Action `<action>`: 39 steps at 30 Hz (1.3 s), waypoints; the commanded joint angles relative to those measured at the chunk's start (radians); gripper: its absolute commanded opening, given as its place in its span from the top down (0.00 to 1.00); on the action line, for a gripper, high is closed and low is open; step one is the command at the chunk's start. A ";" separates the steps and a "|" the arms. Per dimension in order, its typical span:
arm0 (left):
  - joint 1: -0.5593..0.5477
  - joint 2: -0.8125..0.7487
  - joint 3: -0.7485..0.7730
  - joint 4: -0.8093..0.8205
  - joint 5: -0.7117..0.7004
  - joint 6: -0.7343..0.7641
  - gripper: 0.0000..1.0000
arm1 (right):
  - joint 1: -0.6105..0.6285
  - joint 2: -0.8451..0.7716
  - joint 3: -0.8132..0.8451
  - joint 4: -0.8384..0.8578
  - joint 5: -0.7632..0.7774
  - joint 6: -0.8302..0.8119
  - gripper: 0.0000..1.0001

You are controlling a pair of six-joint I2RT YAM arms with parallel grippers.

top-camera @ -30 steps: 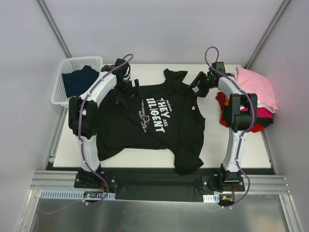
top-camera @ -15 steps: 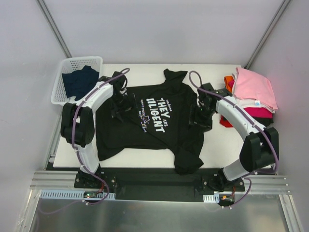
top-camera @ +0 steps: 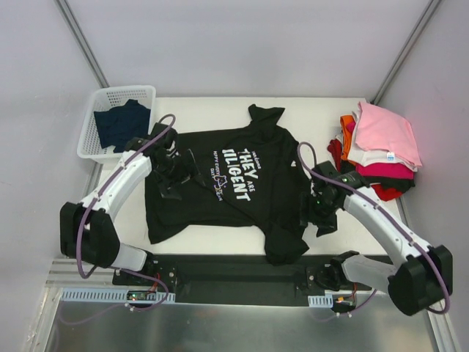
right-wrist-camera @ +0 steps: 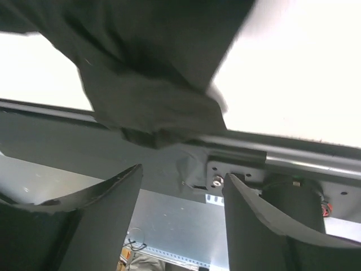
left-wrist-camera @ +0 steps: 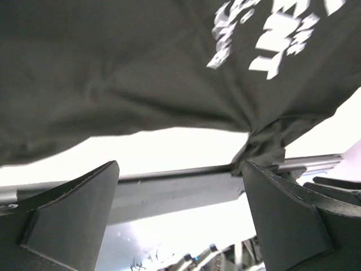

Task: Fold and stack the t-shirts
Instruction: Flatten out the tshirt

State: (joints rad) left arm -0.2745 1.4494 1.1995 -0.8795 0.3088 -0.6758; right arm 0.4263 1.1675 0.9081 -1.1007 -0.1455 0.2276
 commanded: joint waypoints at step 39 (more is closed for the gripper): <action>-0.012 -0.175 -0.206 -0.010 0.122 -0.013 0.05 | 0.048 -0.066 -0.390 0.361 -0.025 0.167 0.52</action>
State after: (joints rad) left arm -0.2764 1.2697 0.9588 -0.8513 0.4122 -0.7238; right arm 0.4675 1.0698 0.5125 -0.7792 -0.1905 0.3767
